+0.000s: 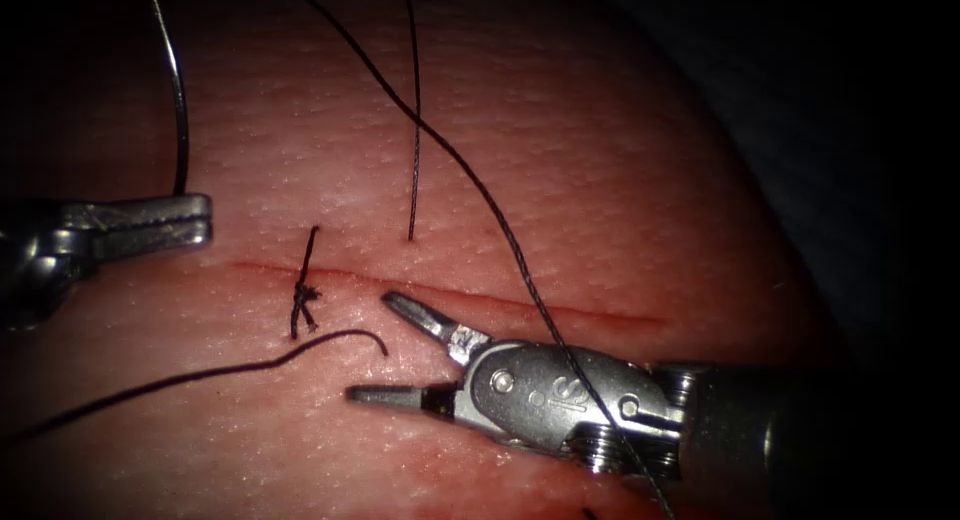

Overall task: Wound Closure
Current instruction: Pull the suture through the wound with the right driver until a tail is left

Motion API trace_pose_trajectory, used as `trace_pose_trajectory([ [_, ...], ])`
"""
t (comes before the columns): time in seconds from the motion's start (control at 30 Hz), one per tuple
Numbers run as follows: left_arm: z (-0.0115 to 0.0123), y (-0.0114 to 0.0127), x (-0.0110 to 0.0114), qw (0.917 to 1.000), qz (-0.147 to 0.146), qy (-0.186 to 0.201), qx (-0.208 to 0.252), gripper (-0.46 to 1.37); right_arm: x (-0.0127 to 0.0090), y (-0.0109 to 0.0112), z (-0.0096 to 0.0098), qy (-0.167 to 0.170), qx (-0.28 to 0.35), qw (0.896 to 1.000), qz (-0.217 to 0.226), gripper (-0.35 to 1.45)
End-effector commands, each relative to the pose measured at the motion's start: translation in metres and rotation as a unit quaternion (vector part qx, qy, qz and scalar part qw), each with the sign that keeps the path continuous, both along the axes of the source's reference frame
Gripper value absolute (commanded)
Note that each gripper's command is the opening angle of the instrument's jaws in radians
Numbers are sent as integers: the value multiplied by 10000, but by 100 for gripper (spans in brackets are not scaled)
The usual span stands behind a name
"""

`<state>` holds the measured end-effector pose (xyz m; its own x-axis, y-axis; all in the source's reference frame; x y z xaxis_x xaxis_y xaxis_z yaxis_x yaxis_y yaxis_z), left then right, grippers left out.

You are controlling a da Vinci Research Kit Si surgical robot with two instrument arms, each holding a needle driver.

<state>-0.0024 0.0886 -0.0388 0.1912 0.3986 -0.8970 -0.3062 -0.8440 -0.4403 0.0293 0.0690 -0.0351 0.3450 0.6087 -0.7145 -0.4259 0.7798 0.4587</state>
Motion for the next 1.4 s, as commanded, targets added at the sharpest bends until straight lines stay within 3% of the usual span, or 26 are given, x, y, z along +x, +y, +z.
trace_pose_trajectory([
  [0.03,-2,0,2,10000,4,-3,-23,-35,0,1,-3,-30,7,10000,9,-35],
  [0.23,-12,4,15,9999,-31,-28,-98,-35,0,-3,-16,-74,35,10000,-28,-35],
  [0.47,-24,8,30,9998,-70,-64,-163,-35,5,-19,-48,62,144,9996,-228,-35],
  [0.8,-28,8,32,9998,-54,-71,-188,-35,24,-78,-81,159,335,9950,-930,-35],
  [1.17,-29,8,36,9997,-41,-68,-210,-35,52,-114,-116,281,521,9888,-1367,-35],
  [1.4,-31,10,40,9997,-27,-68,-225,-35,65,-136,-133,679,939,9779,-1740,-35],
])
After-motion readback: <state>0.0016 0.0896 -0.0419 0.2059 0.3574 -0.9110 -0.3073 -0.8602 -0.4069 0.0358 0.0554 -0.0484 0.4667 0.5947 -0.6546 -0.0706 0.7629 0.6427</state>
